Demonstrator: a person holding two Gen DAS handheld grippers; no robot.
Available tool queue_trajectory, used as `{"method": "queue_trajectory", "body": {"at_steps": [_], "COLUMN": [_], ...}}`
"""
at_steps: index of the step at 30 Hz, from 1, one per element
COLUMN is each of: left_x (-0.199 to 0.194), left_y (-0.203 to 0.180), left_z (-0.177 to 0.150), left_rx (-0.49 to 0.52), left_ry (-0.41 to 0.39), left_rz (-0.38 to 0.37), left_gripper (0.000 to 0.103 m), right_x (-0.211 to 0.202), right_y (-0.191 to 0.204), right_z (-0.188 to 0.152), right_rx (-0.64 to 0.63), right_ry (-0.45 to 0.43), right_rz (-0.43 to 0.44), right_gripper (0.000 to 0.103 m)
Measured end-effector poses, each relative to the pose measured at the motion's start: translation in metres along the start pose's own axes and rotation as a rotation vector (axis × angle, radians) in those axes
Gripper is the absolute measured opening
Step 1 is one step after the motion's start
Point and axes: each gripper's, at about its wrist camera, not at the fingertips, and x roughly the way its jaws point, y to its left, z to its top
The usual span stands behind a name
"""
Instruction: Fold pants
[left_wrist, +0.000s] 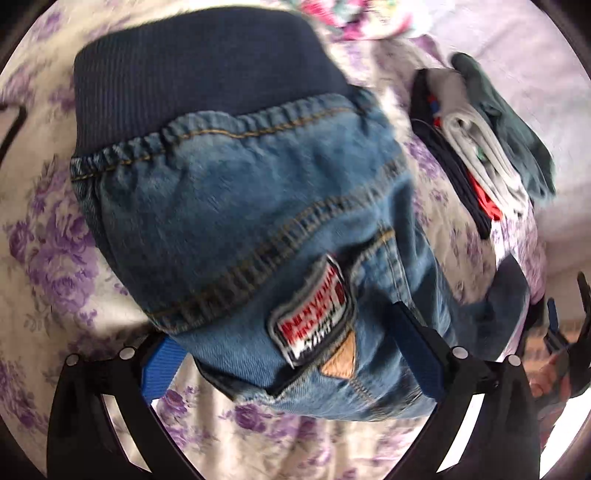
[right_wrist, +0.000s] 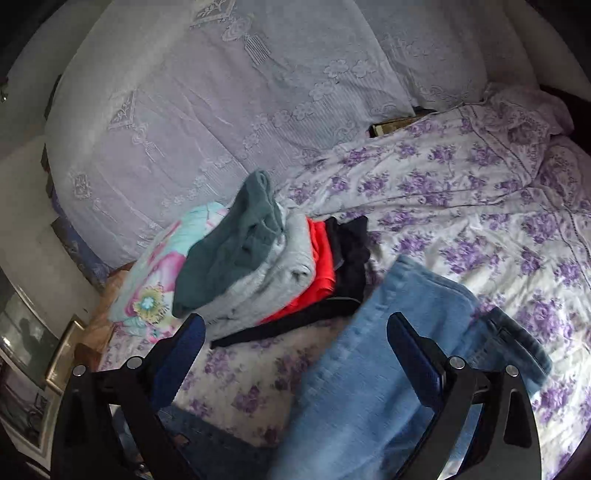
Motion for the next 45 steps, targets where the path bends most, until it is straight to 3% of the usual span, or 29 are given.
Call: {"method": "queue_trajectory", "body": {"at_steps": [7,12,14,17,19,20,23,29,32,35,37,38,39,40,41,43,45], "left_x": [-0.004,-0.002,-0.007,-0.006,-0.006,-0.006,-0.004,-0.008,-0.011,-0.012,-0.012,-0.012,-0.012,-0.012,-0.013,-0.014,-0.017], "left_y": [-0.007,-0.013,-0.005,-0.005,-0.004,-0.005,-0.007,-0.002,0.0,0.001,0.001,0.001,0.002,0.002,0.001,0.002,0.003], "left_z": [-0.02,-0.036,-0.044,-0.051,-0.053,-0.051,-0.05,-0.054,-0.053,-0.053,-0.054,-0.054,-0.054,-0.055,-0.055,-0.057,-0.06], "left_rx": [0.121,0.188,0.213,0.271,0.28,0.28,0.281,0.286,0.289,0.307,0.316,0.318,0.321,0.325,0.331,0.34,0.355], "left_ry": [-0.097,-0.221,-0.262,-0.317,-0.335,-0.335,-0.339,-0.339,-0.313,-0.303,-0.3,-0.297,-0.295,-0.292,-0.286,-0.273,-0.256], "left_rz": [0.002,0.034,0.025,0.011,0.005,0.006,-0.002,-0.013,-0.016,-0.029,-0.031,-0.032,-0.032,-0.031,-0.03,-0.029,-0.03], "left_gripper": [0.099,0.099,0.099,0.099,0.099,0.099,0.099,0.099,0.099,0.099,0.099,0.099,0.099,0.099,0.099,0.099,0.099], "right_x": [-0.036,-0.029,-0.005,0.029,0.04,0.036,0.021,-0.077,-0.132,-0.144,-0.142,-0.138,-0.13,-0.124,-0.116,-0.095,-0.063], "right_y": [-0.086,-0.112,-0.114,-0.11,-0.113,-0.112,-0.116,-0.099,-0.111,-0.149,-0.159,-0.157,-0.154,-0.15,-0.145,-0.135,-0.129], "right_z": [-0.102,-0.116,-0.112,-0.102,-0.095,-0.099,-0.098,-0.097,-0.103,-0.138,-0.162,-0.17,-0.173,-0.173,-0.172,-0.164,-0.153], "right_rx": [0.169,0.349,0.374,0.369,0.401,0.441,0.503,0.357,0.336,0.494,0.598,0.622,0.632,0.639,0.646,0.649,0.64], "right_ry": [0.169,0.161,0.175,0.163,0.168,0.169,0.138,0.034,-0.022,0.083,0.115,0.126,0.132,0.123,0.1,0.077,0.117], "right_rz": [-0.239,-0.17,-0.121,-0.098,-0.082,-0.068,-0.008,-0.009,-0.085,-0.118,-0.076,-0.053,-0.052,-0.058,-0.055,-0.011,0.009], "right_gripper": [0.099,0.099,0.09,0.069,0.028,0.02,0.013,0.0,0.0,0.004,0.009,0.014,0.038,0.071,0.077,0.077,0.077]}}
